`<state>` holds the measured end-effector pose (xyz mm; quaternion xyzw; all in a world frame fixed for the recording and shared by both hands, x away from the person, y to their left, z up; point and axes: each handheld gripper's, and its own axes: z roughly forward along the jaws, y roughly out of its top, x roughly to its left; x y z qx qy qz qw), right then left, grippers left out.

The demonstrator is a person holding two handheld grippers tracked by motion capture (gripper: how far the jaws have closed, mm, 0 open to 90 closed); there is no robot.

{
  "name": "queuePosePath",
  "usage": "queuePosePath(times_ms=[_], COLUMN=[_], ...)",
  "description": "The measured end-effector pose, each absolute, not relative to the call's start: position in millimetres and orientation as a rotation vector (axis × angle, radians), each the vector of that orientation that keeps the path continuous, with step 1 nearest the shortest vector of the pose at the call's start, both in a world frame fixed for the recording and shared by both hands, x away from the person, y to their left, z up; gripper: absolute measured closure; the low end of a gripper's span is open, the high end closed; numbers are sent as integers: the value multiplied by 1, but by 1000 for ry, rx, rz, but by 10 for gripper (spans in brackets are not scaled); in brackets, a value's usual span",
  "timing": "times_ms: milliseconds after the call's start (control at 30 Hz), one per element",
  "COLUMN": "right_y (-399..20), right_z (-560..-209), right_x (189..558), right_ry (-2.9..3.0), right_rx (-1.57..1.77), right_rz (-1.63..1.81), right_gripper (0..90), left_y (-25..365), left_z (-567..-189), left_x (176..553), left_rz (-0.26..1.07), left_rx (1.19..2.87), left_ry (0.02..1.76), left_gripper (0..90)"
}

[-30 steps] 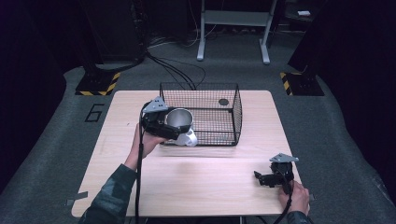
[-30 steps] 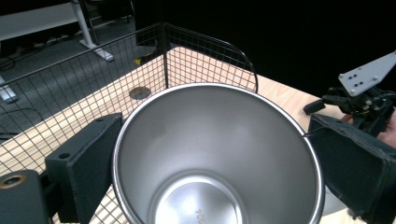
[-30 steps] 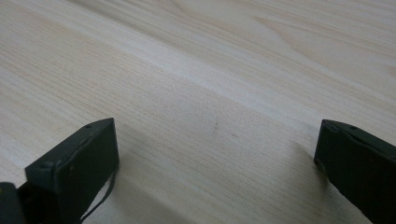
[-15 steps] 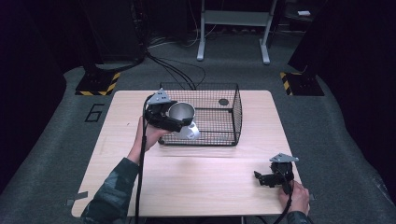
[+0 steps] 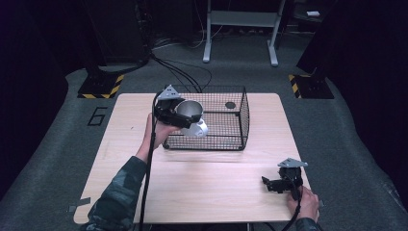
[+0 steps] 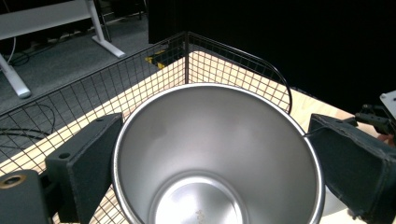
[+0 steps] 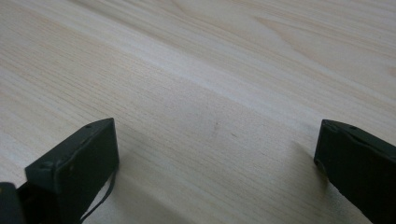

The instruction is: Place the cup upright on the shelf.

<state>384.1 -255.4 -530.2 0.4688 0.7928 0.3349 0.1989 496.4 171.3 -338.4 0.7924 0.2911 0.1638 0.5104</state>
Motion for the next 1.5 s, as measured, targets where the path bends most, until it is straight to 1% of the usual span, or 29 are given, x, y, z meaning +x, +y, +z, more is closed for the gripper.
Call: queuePosePath(times_ms=[767,867,1500], right_y=[-255,-255,-255], right_z=[-530,-530,-530], right_x=[384,384,384], right_ry=[2218,2219,2214], right_rx=[1311,1315,1321], right_rz=[937,937,941], right_gripper=[0,0,0], left_y=[165,162,146], left_z=[-342,-342,-352], left_x=[529,534,553], left_rz=[430,444,439], left_rx=[1917,1917,1937], left_ry=[772,779,834], left_gripper=[65,65,65])
